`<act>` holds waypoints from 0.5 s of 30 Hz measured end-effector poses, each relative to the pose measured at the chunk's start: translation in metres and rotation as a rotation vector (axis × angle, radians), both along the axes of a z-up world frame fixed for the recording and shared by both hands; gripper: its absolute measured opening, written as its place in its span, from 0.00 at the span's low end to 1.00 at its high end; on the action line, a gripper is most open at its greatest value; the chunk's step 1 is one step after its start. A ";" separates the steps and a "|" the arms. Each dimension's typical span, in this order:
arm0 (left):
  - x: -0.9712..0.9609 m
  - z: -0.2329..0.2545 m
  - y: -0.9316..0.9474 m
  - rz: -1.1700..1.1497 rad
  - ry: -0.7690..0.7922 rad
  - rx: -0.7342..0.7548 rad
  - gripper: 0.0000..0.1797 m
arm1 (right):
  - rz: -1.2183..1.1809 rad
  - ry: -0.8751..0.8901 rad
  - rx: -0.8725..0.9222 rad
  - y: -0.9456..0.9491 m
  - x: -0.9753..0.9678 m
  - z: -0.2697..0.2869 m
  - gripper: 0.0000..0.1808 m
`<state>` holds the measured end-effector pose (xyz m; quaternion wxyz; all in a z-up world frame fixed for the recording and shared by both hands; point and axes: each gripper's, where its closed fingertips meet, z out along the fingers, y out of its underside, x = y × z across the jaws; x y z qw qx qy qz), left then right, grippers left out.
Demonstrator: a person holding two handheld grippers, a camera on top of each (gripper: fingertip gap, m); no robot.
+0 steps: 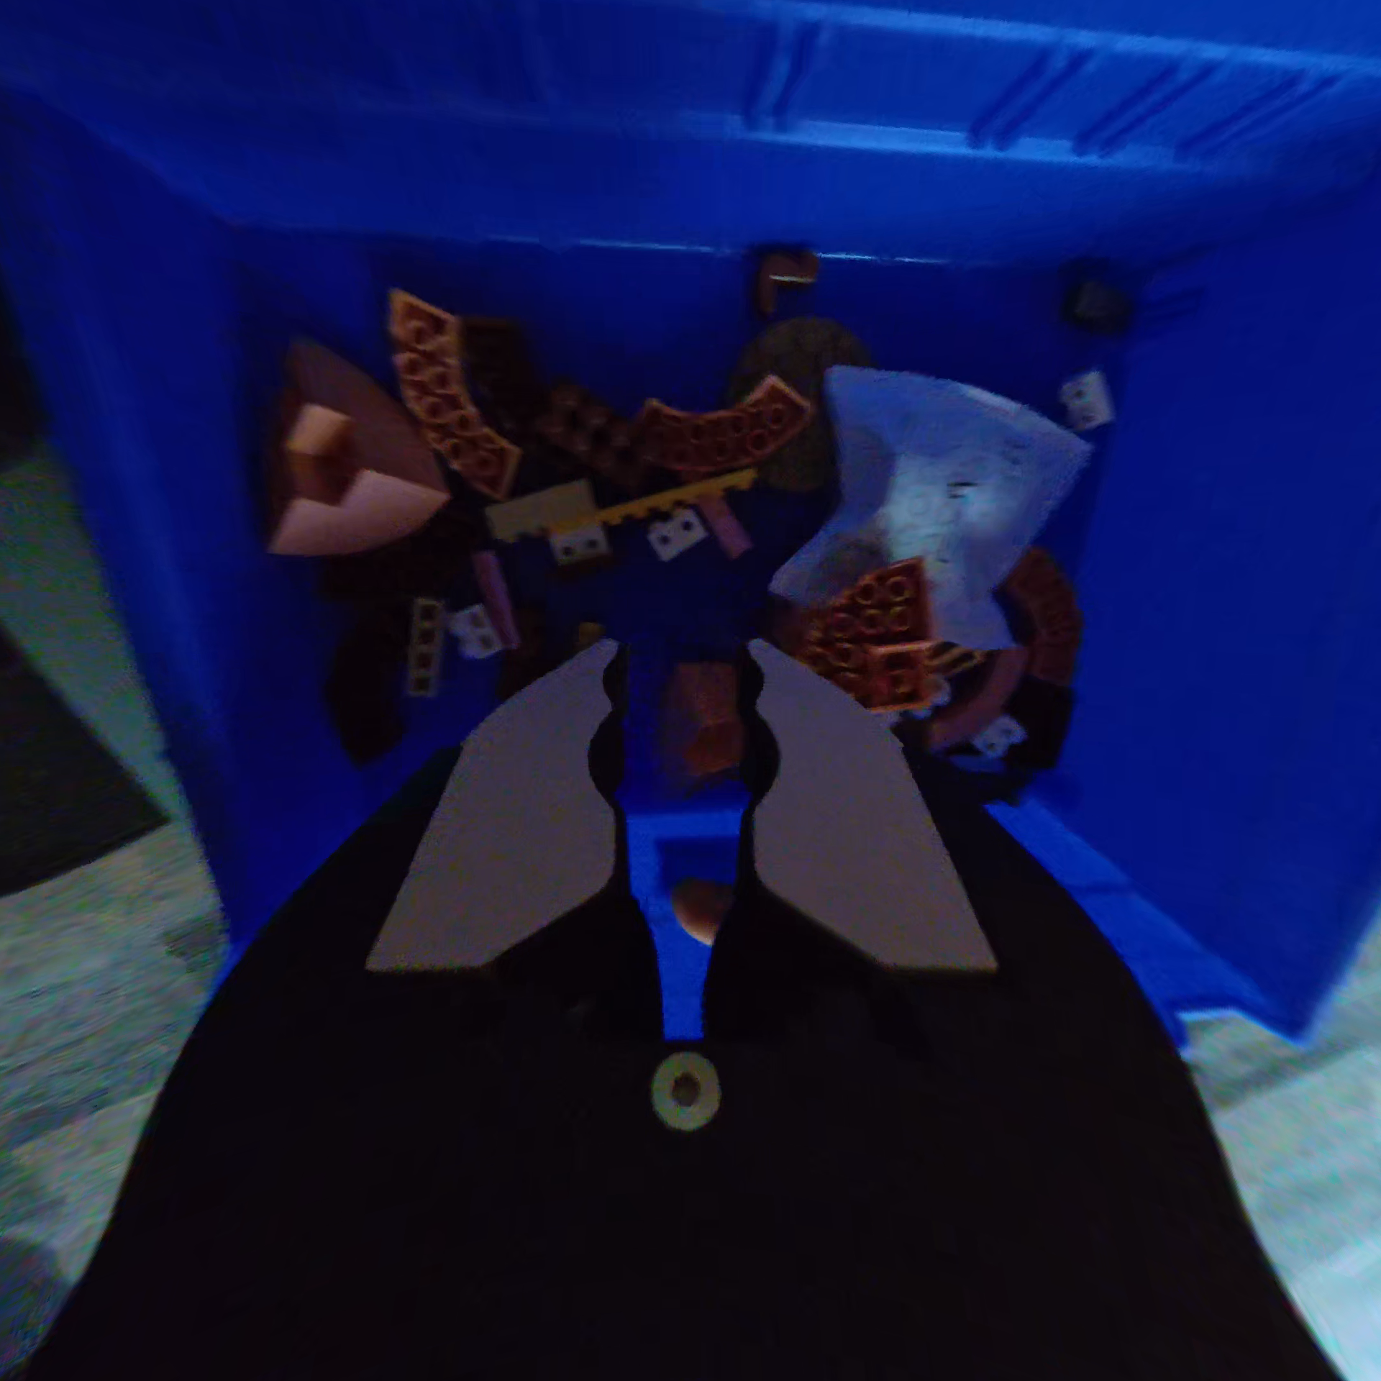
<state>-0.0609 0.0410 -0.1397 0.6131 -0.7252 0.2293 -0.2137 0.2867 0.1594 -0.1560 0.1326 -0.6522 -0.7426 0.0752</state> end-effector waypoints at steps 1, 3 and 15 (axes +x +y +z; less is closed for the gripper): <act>0.000 0.000 0.000 0.000 0.001 0.001 0.49 | -0.001 0.004 -0.041 -0.006 0.000 0.000 0.17; 0.001 0.000 0.000 0.000 0.004 0.002 0.49 | 0.012 0.007 -0.119 -0.020 0.002 -0.001 0.20; 0.000 -0.001 -0.001 0.009 0.012 -0.002 0.49 | 0.105 -0.090 -0.226 -0.056 0.012 -0.023 0.19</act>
